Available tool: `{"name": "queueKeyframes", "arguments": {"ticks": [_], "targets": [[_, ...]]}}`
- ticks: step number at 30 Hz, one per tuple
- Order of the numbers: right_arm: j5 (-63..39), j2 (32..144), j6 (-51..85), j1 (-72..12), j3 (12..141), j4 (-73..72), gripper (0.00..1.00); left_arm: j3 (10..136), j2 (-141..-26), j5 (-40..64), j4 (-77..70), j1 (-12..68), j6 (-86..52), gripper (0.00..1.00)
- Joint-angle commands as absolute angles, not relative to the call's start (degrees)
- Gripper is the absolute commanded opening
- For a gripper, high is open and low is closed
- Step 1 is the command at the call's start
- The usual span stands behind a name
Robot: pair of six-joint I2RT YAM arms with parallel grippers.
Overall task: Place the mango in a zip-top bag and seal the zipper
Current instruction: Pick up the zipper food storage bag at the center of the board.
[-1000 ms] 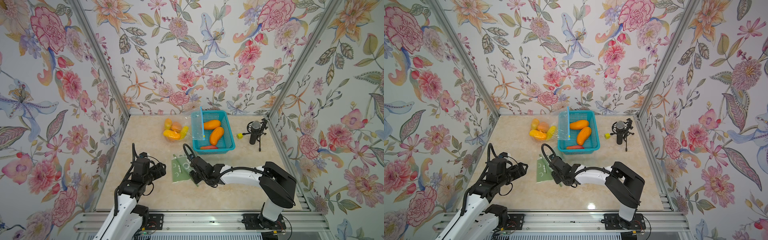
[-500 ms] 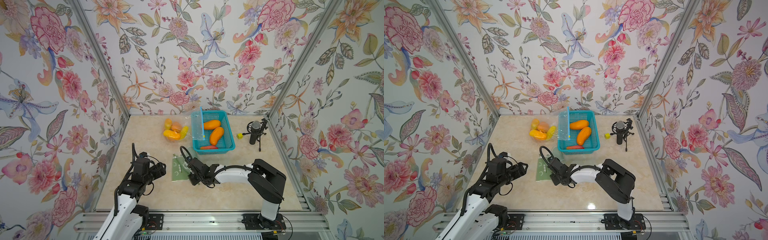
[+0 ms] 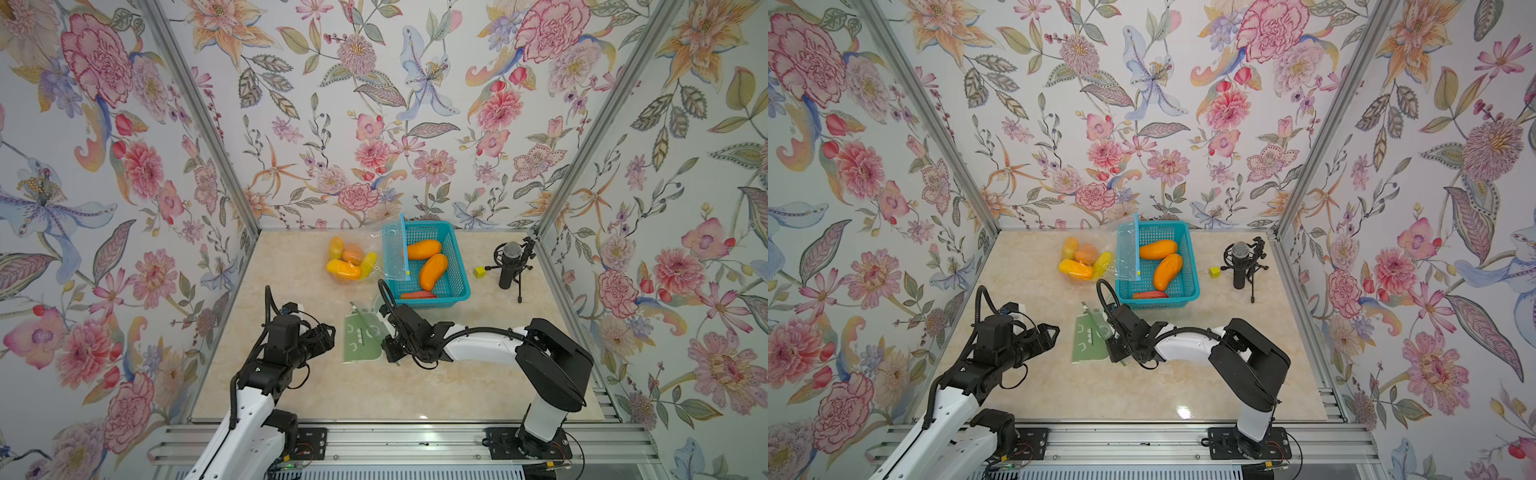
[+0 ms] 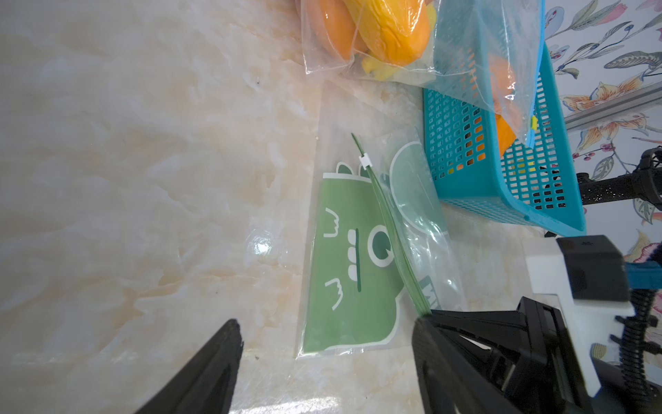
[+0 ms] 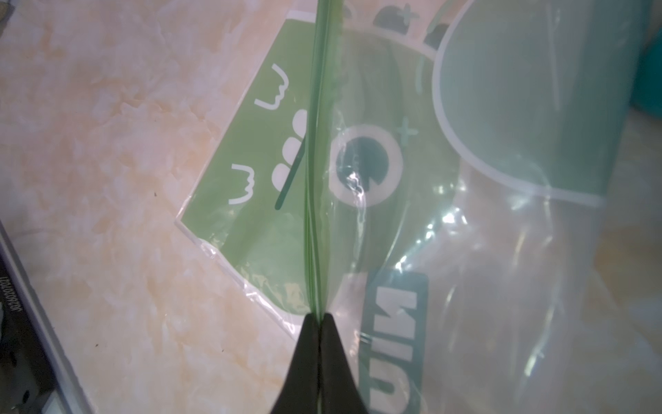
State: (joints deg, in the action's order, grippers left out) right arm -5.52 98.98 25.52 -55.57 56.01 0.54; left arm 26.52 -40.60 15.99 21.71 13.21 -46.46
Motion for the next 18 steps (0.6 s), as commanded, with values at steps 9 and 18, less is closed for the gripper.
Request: {"name": "queueKeyframes", "arguments": {"ticks": [9,18], "targets": [[-15.87,86.93,37.81,-50.93,46.69,-21.41,0.00,24.04,-37.84,23.97,1.50,22.41,-51.02,0.87],[-16.24,83.33,39.02,-51.74,43.37,-26.40,0.00,24.08,-41.66,23.20,-4.87,24.85,-51.53,0.86]]}}
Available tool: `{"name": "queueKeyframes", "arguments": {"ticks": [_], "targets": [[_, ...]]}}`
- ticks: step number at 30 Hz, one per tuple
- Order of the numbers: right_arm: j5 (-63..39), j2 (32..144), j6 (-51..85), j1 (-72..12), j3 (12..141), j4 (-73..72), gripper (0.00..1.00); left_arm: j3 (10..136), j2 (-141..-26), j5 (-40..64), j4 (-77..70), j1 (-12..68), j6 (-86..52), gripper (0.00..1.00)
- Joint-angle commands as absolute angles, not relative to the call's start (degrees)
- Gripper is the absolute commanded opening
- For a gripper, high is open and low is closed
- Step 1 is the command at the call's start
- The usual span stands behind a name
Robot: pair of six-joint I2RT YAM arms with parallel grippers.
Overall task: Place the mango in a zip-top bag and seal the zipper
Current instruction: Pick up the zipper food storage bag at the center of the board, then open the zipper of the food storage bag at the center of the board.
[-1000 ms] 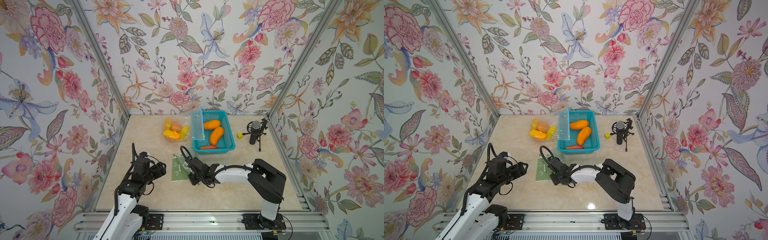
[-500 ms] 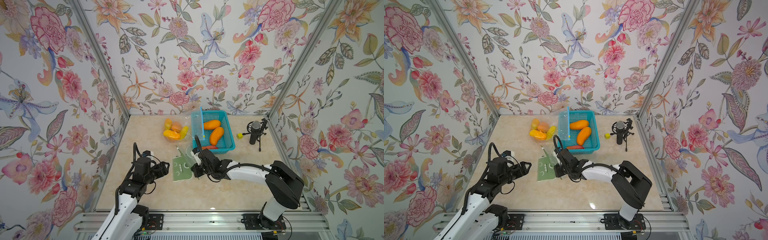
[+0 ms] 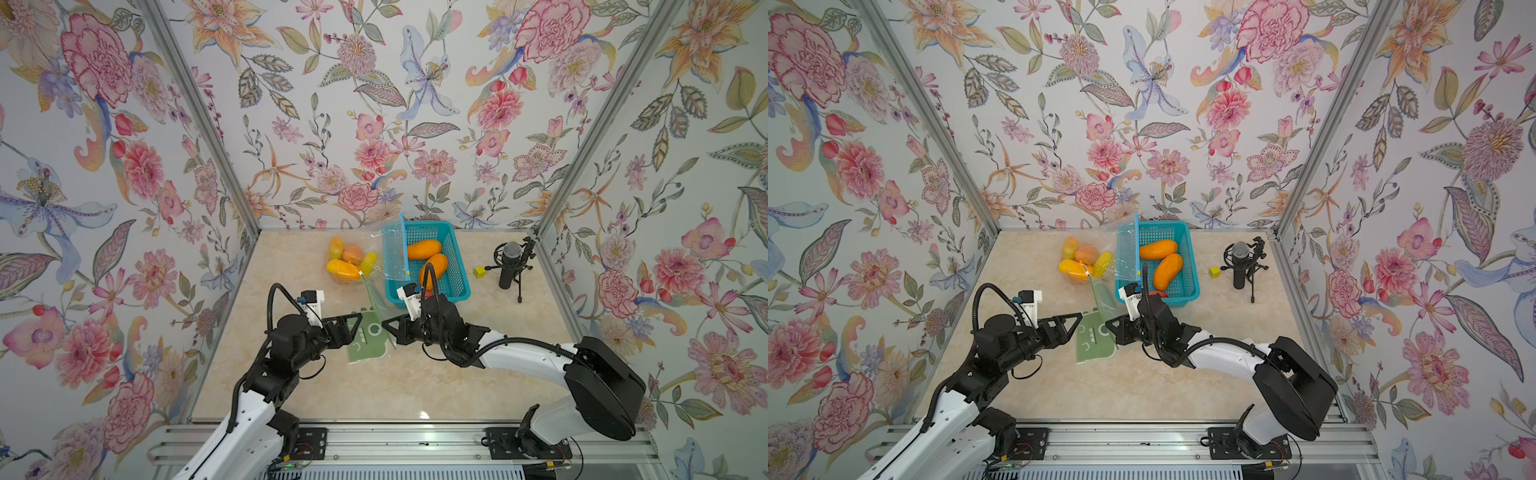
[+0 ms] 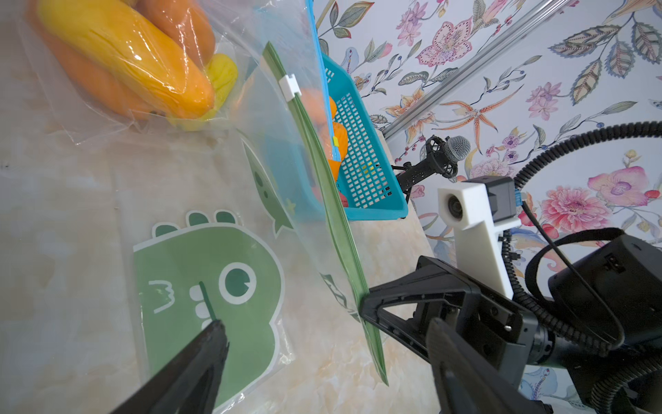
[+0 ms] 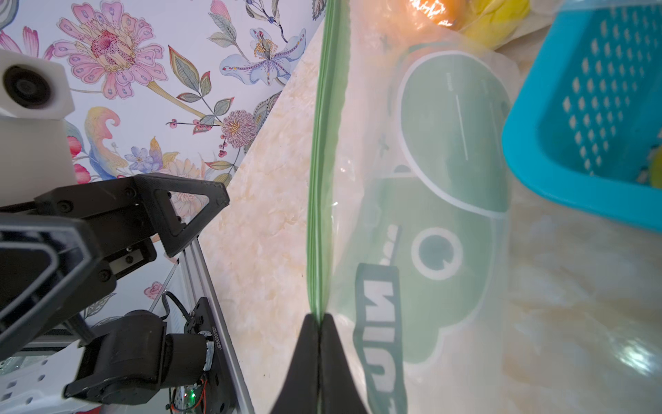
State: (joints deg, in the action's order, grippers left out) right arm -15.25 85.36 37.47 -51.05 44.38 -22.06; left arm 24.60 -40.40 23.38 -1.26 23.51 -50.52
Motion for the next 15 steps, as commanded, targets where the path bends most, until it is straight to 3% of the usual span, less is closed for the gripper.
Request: {"name": "queueKeyframes", "arguments": {"ticks": [1,10,15], "targets": [[-16.03,83.06,39.12,-51.99,43.03,-26.87,0.00,23.91,-42.05,23.17,-6.03,25.21,-51.79,0.85],[-15.18,82.20,38.61,-53.77,42.36,-28.21,0.00,24.94,-46.06,21.24,-8.81,27.32,-51.77,0.74],[-15.58,81.81,38.04,-54.18,42.11,-28.77,0.00,25.31,-47.11,20.76,-9.49,27.59,-51.79,0.73]]}}
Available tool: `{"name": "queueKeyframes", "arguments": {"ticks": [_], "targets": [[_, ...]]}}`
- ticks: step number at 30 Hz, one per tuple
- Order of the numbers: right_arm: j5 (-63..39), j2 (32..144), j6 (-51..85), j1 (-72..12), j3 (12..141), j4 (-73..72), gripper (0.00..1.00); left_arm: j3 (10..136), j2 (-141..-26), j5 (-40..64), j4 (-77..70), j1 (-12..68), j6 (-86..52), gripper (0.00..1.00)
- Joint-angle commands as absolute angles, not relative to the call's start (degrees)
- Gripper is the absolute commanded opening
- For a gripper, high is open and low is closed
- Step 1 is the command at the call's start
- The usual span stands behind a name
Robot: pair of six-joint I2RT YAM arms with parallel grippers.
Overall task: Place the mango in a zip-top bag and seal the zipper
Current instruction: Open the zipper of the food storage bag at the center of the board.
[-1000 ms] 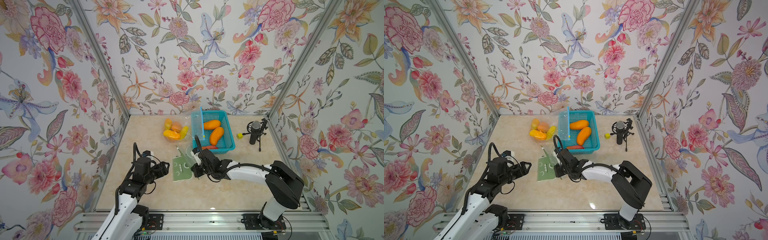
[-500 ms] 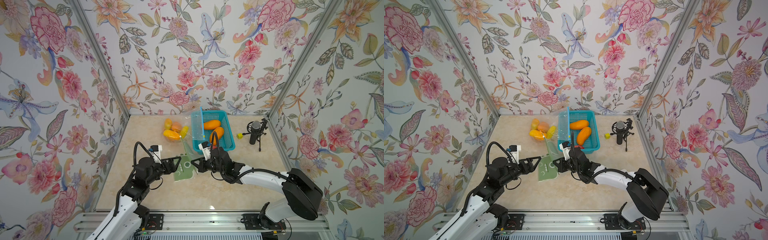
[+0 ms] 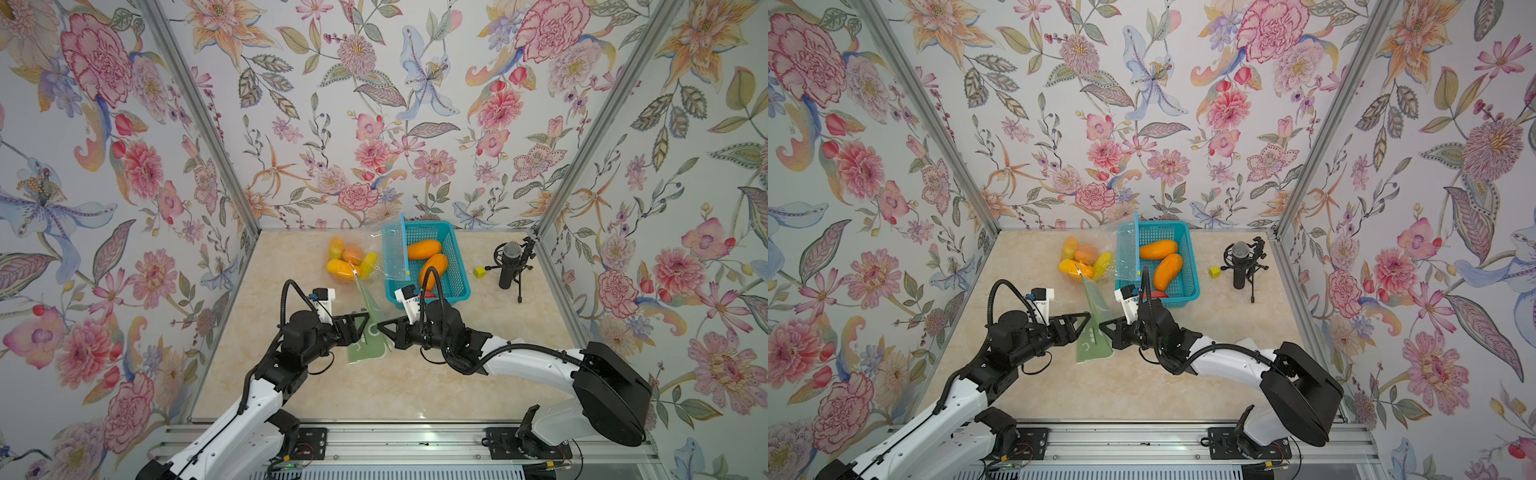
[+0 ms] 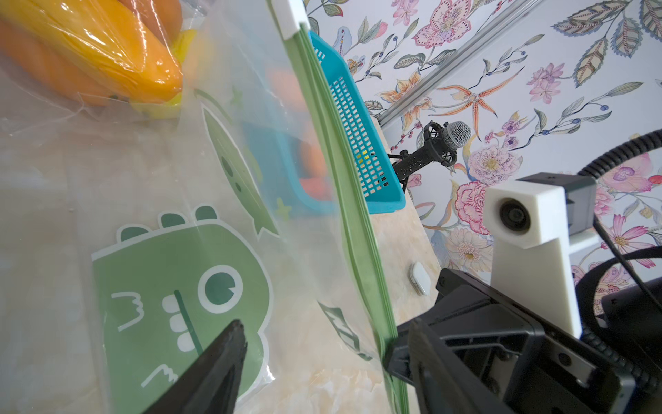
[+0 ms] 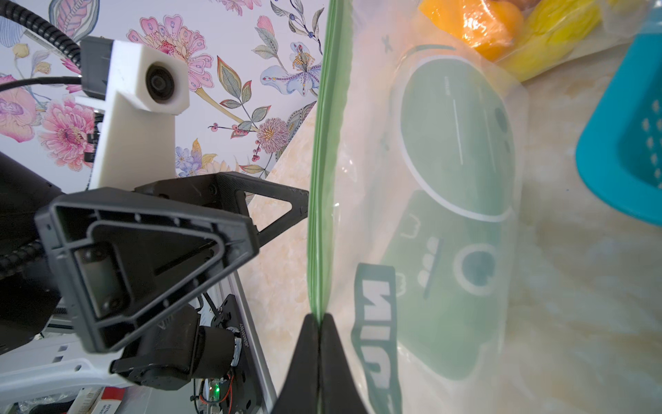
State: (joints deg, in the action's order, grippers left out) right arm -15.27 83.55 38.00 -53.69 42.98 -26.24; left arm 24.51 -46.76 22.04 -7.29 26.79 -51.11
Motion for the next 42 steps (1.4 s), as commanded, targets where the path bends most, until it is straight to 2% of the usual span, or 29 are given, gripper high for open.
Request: {"name": "queueKeyframes", "arguments": {"ticks": [1,8,10,15,21,23,35,42], "targets": [[-15.62,81.73,37.70,-54.31,41.99,-29.07,0.00,25.30,-47.40,20.72,-9.78,27.66,-51.81,0.73],[-15.57,81.63,36.48,-55.13,42.34,-28.63,0.00,25.72,-49.12,20.54,-10.96,28.37,-51.68,0.71],[-15.35,81.48,36.67,-55.20,42.08,-28.96,0.00,25.82,-49.56,20.45,-11.08,28.43,-51.53,0.64],[-15.72,81.12,36.09,-55.48,41.58,-30.19,0.00,25.68,-50.21,20.47,-11.32,28.67,-51.33,0.59],[-15.24,81.73,34.64,-56.27,42.93,-28.33,0.00,26.31,-50.85,20.91,-12.04,28.96,-51.53,0.64],[-15.37,81.86,34.46,-56.51,43.14,-28.33,0.00,26.72,-50.91,20.67,-11.79,29.14,-51.27,0.61],[-12.61,80.80,33.37,-57.24,43.56,-26.21,0.00,28.25,-52.48,21.43,-10.71,29.73,-50.02,0.01],[-1.33,76.24,36.83,-54.24,42.25,-17.54,0.00,39.33,-55.88,17.94,9.98,29.73,-40.26,0.00]]}}
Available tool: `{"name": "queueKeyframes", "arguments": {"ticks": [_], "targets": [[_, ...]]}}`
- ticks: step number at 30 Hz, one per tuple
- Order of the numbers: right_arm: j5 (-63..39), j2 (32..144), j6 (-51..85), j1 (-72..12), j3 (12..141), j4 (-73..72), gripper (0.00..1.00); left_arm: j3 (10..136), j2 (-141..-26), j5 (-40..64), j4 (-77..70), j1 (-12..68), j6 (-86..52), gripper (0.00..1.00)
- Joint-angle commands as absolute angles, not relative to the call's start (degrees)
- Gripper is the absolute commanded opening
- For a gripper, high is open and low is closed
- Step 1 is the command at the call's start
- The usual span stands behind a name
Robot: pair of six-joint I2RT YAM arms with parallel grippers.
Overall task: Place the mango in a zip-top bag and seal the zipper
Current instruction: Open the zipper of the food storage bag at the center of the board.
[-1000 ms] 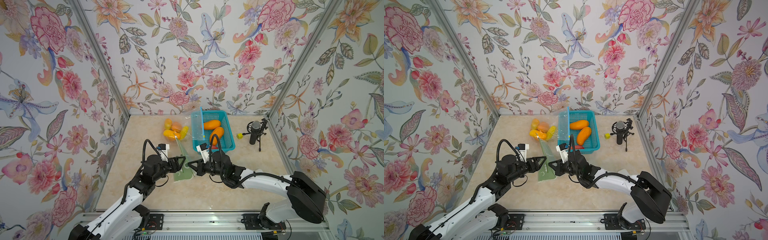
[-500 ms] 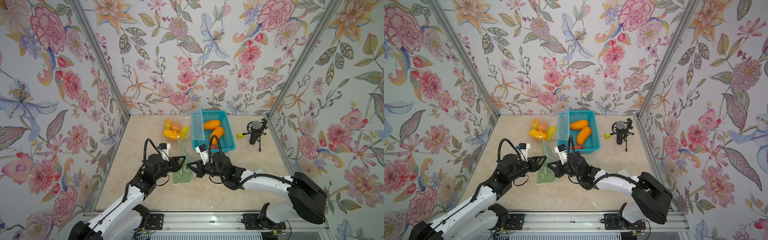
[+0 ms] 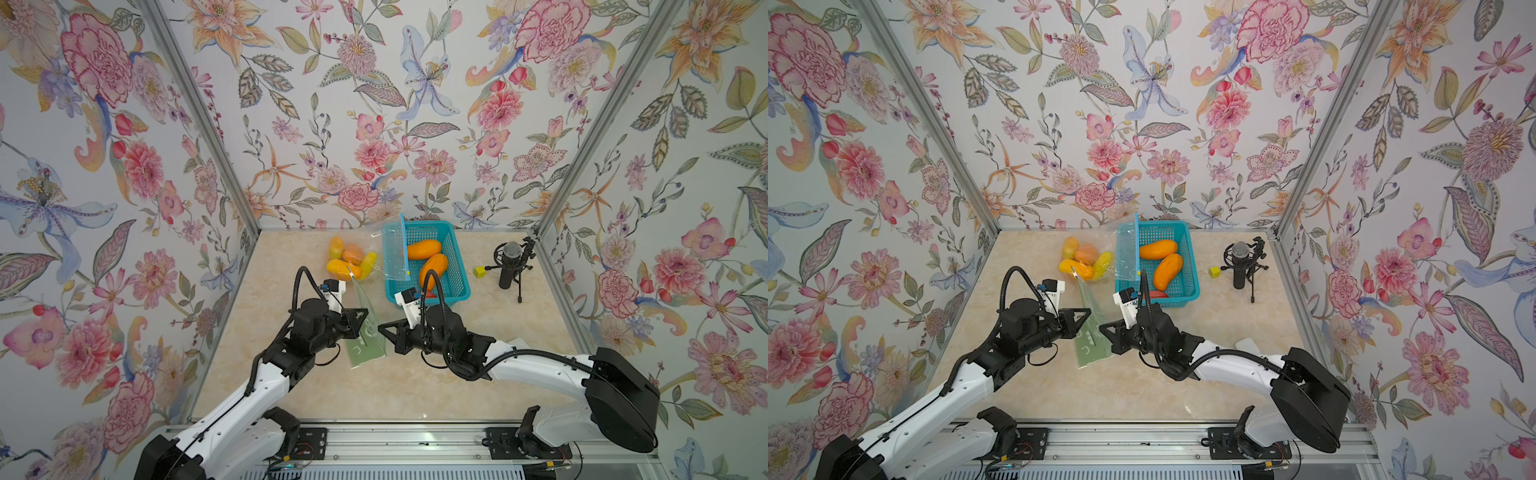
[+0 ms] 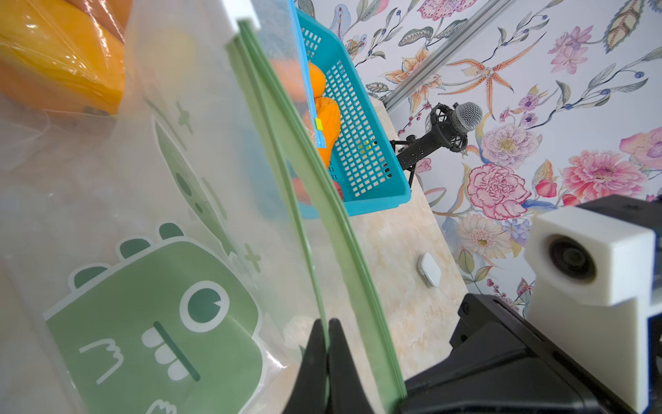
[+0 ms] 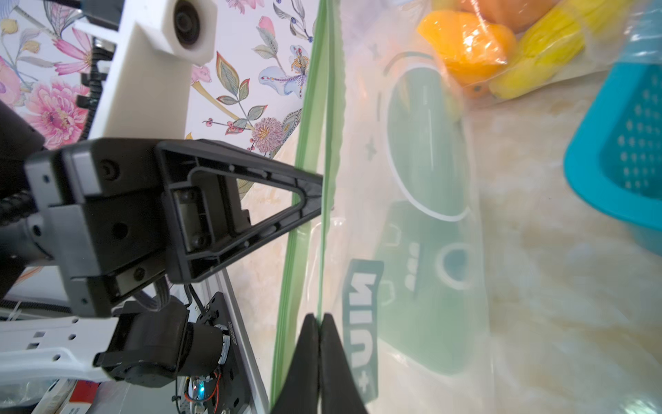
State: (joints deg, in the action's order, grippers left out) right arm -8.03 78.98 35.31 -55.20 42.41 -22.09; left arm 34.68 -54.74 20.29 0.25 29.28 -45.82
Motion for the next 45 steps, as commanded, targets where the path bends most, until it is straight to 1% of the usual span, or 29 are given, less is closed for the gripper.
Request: {"name": "queueKeyframes", "arguments": {"ticks": [1,5,7,8,10,11,14,19,20,23,25,29,32,33,34,36,40,45], "targets": [[0.73,75.49,36.88,-53.98,42.63,-14.82,0.00,41.01,-56.49,17.67,12.52,29.76,-38.92,0.00],[6.00,74.28,36.92,-53.26,44.88,-6.32,0.00,46.76,-59.17,17.39,20.39,29.72,-35.24,0.00],[3.67,74.31,36.51,-52.61,45.29,-6.19,0.04,50.37,-61.13,17.05,24.51,29.71,-33.14,0.00],[1.42,74.71,36.31,-52.10,45.77,-6.18,0.11,52.49,-62.17,16.66,27.07,29.72,-31.98,0.00],[-2.80,76.19,35.95,-51.06,47.53,-5.25,0.29,57.67,-64.89,15.68,32.56,29.78,-29.61,0.00],[-5.10,76.82,35.63,-50.70,48.24,-5.18,0.33,60.36,-66.74,15.38,36.24,29.78,-28.30,0.00],[-8.13,77.19,34.35,-50.04,48.78,-5.77,0.35,66.72,-70.72,12.85,44.48,29.83,-24.78,0.00],[-9.42,75.12,33.50,-48.72,47.56,-7.81,0.38,75.04,-74.47,1.51,56.51,29.85,-19.05,0.00],[-11.14,74.36,33.36,-48.37,46.74,-9.69,0.37,76.48,-75.38,-0.05,58.78,29.84,-18.04,0.00],[-13.91,72.47,33.07,-47.45,44.79,-13.76,0.41,79.03,-77.24,-3.18,61.72,30.95,-16.34,0.00],[-14.11,71.96,32.70,-47.20,45.04,-13.44,0.40,80.64,-78.44,-2.73,62.37,31.58,-16.13,0.00],[-19.42,71.16,34.15,-46.62,43.55,-19.59,0.34,82.78,-79.25,6.14,57.35,33.08,-16.63,0.00],[-21.62,70.71,37.78,-45.13,40.77,-25.23,0.23,79.41,-80.29,15.01,49.18,34.34,-19.17,0.00],[-21.80,70.51,38.29,-44.58,39.99,-25.45,0.18,78.22,-81.53,16.07,47.22,35.79,-19.89,0.00],[-21.71,70.18,38.73,-44.00,39.55,-24.75,0.15,77.81,-83.09,15.24,46.58,37.59,-20.27,0.00],[-21.62,69.00,38.73,-43.25,38.08,-23.72,0.12,76.83,-86.94,13.49,45.80,41.26,-21.09,0.00],[-20.28,65.29,36.91,-42.63,35.21,-20.39,0.12,75.94,-94.20,13.24,42.98,47.45,-23.46,0.00],[-19.77,61.71,38.51,-41.47,30.86,-20.01,0.08,75.62,-95.66,13.70,39.37,48.25,-25.68,0.00]]}}
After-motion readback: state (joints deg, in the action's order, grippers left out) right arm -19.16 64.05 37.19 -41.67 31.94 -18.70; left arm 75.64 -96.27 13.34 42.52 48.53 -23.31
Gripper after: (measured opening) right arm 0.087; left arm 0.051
